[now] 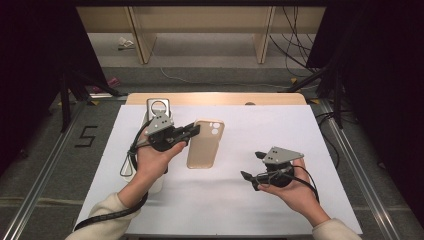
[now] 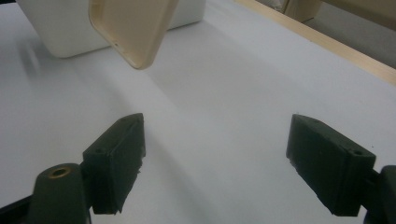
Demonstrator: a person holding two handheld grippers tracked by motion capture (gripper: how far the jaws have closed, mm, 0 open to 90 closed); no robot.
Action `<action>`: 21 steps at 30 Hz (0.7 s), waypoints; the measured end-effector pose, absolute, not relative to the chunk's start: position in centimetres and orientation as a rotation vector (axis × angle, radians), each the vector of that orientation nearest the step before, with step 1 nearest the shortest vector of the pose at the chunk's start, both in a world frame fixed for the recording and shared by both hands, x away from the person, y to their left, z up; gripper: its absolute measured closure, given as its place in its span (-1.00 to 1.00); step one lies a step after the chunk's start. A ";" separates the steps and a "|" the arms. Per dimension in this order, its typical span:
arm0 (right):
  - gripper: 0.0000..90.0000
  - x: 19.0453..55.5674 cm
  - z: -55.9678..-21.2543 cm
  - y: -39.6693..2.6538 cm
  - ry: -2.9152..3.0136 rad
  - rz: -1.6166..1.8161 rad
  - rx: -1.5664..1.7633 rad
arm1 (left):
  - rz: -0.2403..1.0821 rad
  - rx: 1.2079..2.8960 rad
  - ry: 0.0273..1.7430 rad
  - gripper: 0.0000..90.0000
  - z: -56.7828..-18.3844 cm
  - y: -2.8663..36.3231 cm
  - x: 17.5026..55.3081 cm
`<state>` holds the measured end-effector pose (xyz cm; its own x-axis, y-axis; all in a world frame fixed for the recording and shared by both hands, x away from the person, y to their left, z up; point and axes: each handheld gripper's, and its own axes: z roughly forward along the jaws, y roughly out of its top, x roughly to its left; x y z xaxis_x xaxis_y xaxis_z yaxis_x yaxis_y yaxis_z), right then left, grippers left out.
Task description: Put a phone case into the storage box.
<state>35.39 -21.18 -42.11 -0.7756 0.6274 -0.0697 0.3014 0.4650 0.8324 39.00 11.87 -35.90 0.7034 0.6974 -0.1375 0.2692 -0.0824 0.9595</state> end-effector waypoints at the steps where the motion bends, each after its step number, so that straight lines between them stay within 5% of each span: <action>1: -0.55 35.4 -42.1 -21.3 2.349 1.232 0.788 | 0.427 1.661 0.790 0.82 -35.8 12.0 39.0; 21: -0.57 35.2 -42.4 -23.4 2.299 1.251 0.881 | 0.479 1.634 0.797 0.82 -34.6 14.7 39.4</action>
<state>35.16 -23.43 -42.37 -0.7325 0.6801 -0.0296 0.3445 0.4078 0.8456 39.36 14.73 -34.57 0.6808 0.7235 -0.1147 0.2379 -0.0703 0.9687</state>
